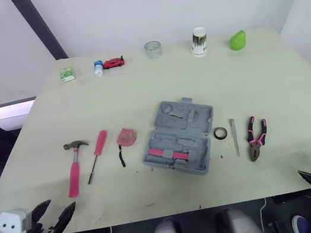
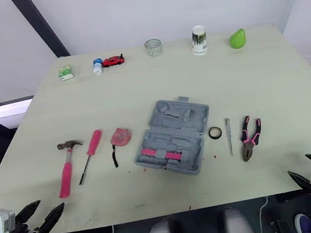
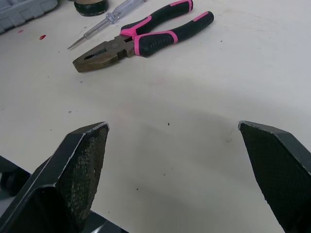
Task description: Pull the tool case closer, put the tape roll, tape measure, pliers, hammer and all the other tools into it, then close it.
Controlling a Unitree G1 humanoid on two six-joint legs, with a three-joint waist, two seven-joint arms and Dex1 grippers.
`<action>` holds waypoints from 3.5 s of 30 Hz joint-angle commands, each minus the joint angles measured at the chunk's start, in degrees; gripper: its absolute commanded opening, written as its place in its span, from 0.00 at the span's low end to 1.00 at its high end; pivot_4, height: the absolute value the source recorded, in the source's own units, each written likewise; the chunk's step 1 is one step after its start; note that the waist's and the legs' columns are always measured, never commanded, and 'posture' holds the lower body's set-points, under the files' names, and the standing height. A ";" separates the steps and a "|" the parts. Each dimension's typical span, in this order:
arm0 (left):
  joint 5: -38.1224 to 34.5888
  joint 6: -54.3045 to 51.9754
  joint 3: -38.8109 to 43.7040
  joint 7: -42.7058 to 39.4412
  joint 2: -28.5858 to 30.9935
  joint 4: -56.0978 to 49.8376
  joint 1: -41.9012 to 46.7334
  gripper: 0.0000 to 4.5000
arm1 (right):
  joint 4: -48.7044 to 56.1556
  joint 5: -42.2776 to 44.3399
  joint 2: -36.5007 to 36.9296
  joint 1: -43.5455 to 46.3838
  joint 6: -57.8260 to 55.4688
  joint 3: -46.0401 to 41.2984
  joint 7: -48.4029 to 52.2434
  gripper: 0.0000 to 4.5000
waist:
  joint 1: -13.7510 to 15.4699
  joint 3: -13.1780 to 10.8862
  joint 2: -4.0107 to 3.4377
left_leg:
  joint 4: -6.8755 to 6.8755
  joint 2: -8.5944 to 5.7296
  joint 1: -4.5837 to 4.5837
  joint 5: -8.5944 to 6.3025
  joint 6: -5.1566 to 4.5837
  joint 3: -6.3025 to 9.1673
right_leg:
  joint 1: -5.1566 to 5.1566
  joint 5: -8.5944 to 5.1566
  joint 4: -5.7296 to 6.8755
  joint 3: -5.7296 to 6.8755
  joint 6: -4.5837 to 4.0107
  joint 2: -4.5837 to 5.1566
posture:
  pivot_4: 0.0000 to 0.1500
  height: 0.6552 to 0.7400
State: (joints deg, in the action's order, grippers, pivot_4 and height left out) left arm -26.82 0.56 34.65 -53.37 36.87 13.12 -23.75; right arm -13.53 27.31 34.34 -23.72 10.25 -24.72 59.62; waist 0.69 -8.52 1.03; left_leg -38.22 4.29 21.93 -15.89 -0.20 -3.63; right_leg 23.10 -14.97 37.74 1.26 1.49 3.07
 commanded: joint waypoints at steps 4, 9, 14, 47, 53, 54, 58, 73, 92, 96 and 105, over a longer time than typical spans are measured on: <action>-0.06 1.16 0.77 -0.66 0.93 1.11 1.30 0.96 | 1.07 1.27 0.22 -0.63 0.68 -2.34 0.37 1.00 | 0.00 0.00 0.00 | 0.00 0.00 0.00 0.00 0.00 0.00 | 0.00 0.01 0.00 0.00 -0.01 0.00 | 1.00 1.00; 0.17 1.80 0.94 -1.21 1.25 2.49 2.02 0.96 | 0.13 1.12 -0.22 -0.56 1.28 -2.14 0.54 1.00 | 0.00 0.01 0.01 | 0.00 0.00 0.00 0.00 0.00 -0.02 | 0.00 0.04 0.01 -0.02 -0.05 0.00 | 1.00 1.00; -0.40 1.90 1.04 -2.29 1.36 2.96 2.46 0.96 | -1.32 1.04 -0.19 0.22 1.79 -2.06 1.19 1.00 | -0.01 0.01 0.01 | 0.00 0.00 -0.01 0.00 0.00 -0.04 | 0.00 0.03 0.01 -0.03 -0.05 -0.01 | 1.00 1.00; 16.84 6.38 -31.93 -19.03 2.88 36.71 62.54 0.68 | 27.42 -6.61 2.72 35.40 -39.01 27.77 -15.26 1.00 | -0.06 -0.03 0.16 | -0.12 -0.06 0.51 0.00 -0.05 -0.09 | 0.56 0.33 0.18 -0.41 0.17 -0.34 | 1.00 1.00; 21.59 11.34 -34.81 -19.76 -0.57 49.79 70.64 0.06 | 22.02 -11.20 -0.26 45.10 -43.12 34.35 -16.47 0.71 | -0.09 -0.07 0.22 | -0.19 -0.07 0.98 0.00 -0.05 -0.06 | 0.96 0.36 0.18 -0.35 0.21 -0.34 | 1.00 1.00; 22.30 11.84 -35.13 -19.57 -0.92 51.35 71.52 0.00 | 21.62 -11.84 -0.49 45.92 -43.66 35.44 -16.21 0.62 | -0.06 -0.07 0.22 | -0.19 -0.07 0.98 0.00 -0.05 -0.06 | 0.96 0.36 0.18 -0.35 0.21 -0.34 | 1.00 1.00; 25.13 12.79 -36.10 -18.05 -2.52 56.17 74.65 0.00 | 19.41 -15.53 -0.12 47.96 -45.58 40.24 -15.24 0.20 | -0.04 -0.07 0.22 | -0.20 -0.07 0.96 0.00 -0.05 -0.03 | 0.94 0.36 0.21 -0.34 0.22 -0.34 | 1.00 1.00; 31.39 11.81 -36.97 -14.23 -6.35 61.56 78.66 0.00 | 13.06 -23.82 -3.22 50.62 -43.97 45.72 -15.56 0.00 | -0.61 -0.08 0.23 | -0.31 -0.07 0.98 0.01 -0.05 -0.01 | 0.94 0.40 0.29 -0.34 0.27 -0.33 | 1.00 1.00; 33.69 8.97 -36.85 -15.68 -8.82 62.58 79.41 0.00 | 9.82 -25.88 -8.62 52.30 -41.19 44.80 -16.54 0.00 | -1.49 -0.08 0.23 | -0.32 -0.07 0.98 0.02 -0.03 -0.01 | 0.94 0.40 0.32 -0.34 0.27 -0.33 | 1.00 1.00; 33.86 8.10 -37.09 -17.83 -8.54 62.36 79.54 0.00 | 10.24 -25.94 -8.83 51.98 -41.35 44.77 -16.31 0.00 | -1.50 -0.08 0.23 | -0.32 -0.07 0.98 0.02 -0.02 -0.01 | 0.94 0.40 0.32 -0.34 0.28 -0.33 | 1.00 1.00; 36.22 6.89 -40.40 -24.86 -6.86 60.16 78.43 0.00 | 13.76 -24.43 -7.71 50.22 -42.90 45.17 -12.82 0.00 | -1.53 -0.08 0.23 | -0.32 -0.07 0.98 0.02 -0.02 -0.01 | 0.94 0.40 0.31 -0.35 0.28 -0.33 | 1.00 1.00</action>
State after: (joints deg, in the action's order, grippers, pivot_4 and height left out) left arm 8.84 7.68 -4.64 -75.74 29.79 74.54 54.94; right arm -2.94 1.58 26.67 26.37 -32.58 21.35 45.42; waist -0.83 -8.59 1.26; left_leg -38.54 4.22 22.91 -15.87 -0.23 -3.64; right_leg 24.05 -14.57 38.06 0.91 1.76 2.74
